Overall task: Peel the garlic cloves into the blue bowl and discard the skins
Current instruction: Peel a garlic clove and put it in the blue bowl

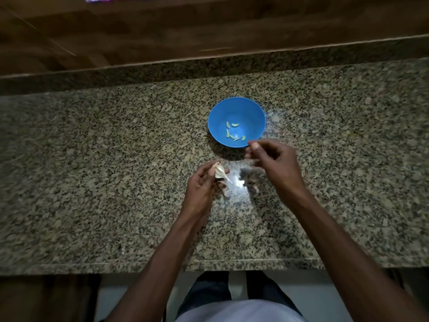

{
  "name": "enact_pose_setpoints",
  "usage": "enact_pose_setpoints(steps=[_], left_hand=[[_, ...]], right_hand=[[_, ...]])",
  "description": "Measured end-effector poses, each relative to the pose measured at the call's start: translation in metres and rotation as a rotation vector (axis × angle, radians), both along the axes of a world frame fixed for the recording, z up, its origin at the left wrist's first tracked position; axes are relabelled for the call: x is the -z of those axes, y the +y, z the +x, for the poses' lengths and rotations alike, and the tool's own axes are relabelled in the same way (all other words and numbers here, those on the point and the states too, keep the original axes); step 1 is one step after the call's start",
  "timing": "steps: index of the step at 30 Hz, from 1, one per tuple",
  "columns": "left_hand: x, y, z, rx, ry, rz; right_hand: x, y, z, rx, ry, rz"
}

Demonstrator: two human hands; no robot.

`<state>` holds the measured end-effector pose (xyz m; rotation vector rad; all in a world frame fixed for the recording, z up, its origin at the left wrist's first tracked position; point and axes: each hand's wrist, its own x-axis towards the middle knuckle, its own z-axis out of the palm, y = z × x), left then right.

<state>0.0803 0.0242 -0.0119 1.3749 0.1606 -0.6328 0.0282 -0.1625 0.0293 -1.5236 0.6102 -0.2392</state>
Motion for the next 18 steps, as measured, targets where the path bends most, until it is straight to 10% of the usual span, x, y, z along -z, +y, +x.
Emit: enact_pose_setpoints(steps=[18], left_hand=[[-0.021,-0.008,-0.045,-0.215,-0.034,0.079]], right_hand=[[0.033,0.023,-0.034,-0.217,0.072,0.525]])
